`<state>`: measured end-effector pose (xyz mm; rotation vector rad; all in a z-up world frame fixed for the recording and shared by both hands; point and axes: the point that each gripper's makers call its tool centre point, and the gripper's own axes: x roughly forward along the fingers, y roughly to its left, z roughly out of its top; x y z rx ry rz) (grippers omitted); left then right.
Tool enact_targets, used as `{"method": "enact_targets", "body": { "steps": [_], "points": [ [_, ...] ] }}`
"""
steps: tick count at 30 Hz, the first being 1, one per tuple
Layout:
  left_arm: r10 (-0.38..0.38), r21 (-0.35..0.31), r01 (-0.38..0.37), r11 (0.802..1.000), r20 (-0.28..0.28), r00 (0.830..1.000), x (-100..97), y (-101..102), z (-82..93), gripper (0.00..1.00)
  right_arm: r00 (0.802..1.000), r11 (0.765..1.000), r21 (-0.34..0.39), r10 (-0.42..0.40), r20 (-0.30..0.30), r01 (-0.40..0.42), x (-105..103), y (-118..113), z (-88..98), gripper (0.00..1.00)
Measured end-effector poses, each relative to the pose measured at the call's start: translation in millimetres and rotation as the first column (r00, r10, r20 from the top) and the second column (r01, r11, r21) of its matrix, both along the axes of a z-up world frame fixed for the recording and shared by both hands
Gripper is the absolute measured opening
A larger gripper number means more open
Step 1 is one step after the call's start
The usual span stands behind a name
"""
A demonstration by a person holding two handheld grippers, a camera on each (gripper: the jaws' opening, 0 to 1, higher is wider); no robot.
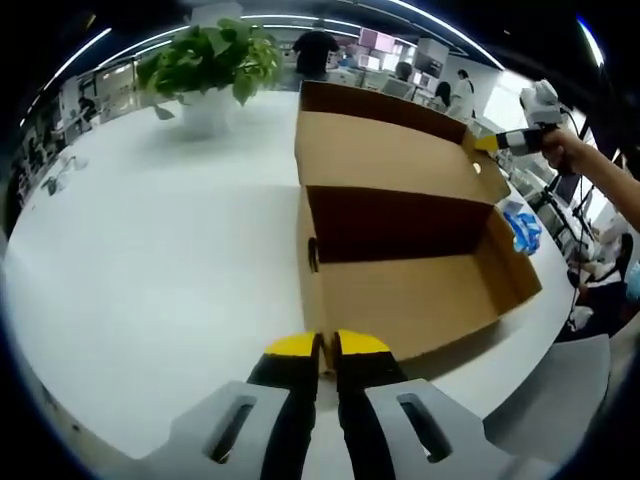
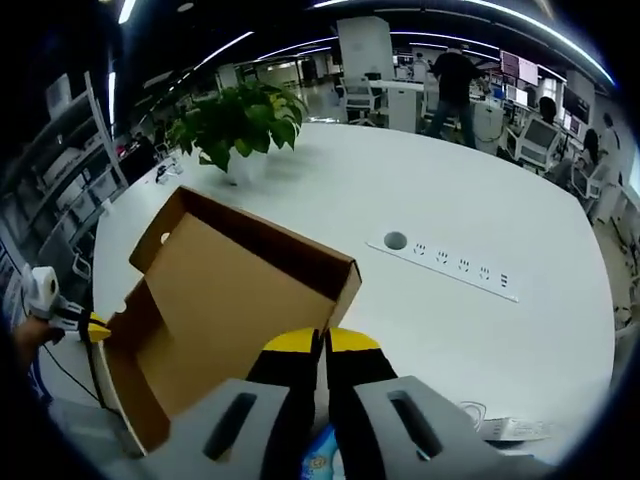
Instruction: Operate the shoe box by opening the lid, removing the specified soft item, and placing it in the target area until the item is outside and the box remains undamaged.
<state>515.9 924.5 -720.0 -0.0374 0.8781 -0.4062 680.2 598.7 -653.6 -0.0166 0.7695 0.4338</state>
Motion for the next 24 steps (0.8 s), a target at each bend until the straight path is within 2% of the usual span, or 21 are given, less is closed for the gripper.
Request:
{"method": "enact_targets", "body": {
  "steps": [10,24],
  "points": [
    [-0.001,0.002,0.001,1.000,0.003,1.000,-0.2,-0.1,-0.1,0.02,0.998,1.000,0.024,-0.014,0.054,0.013,-10.4,2.6,15.8,0.00],
    [0.001,-0.004,-0.001,1.000,0.005,1.000,0.2,0.2,-0.1,0.02,0.990,1.000,-0.001,0.012,0.143,-0.012,-31.4,7.5,35.3,0.00]
  ]
}}
